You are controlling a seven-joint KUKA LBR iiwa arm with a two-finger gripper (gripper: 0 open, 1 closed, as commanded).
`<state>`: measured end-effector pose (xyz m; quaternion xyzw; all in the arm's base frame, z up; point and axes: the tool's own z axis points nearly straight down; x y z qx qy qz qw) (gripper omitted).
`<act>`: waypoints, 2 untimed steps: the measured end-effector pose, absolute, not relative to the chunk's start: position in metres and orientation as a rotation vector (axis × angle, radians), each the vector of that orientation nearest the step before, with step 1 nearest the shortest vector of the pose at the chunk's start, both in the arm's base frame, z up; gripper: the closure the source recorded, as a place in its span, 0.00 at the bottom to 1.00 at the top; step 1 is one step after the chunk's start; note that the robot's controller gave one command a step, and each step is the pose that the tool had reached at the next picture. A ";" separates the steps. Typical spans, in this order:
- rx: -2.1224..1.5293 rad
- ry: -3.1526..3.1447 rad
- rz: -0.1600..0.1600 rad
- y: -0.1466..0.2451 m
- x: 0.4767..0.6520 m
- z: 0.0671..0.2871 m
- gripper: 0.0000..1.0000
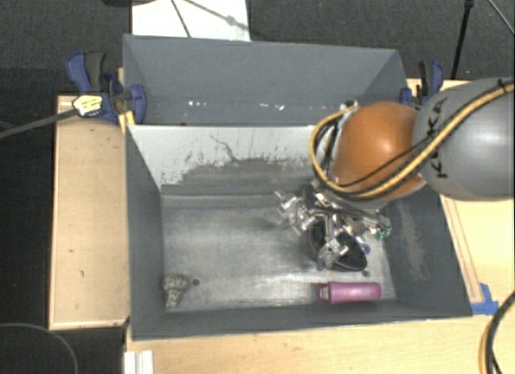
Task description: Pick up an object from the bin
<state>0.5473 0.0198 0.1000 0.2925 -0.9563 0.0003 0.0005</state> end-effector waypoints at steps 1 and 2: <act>0.993 -2.977 0.000 -0.041 0.540 0.099 0.00; 0.993 -2.977 -0.003 -0.038 0.541 0.099 1.00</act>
Offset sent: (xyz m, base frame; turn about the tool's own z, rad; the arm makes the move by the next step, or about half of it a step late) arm -0.0066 -0.0578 -0.0011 -0.0556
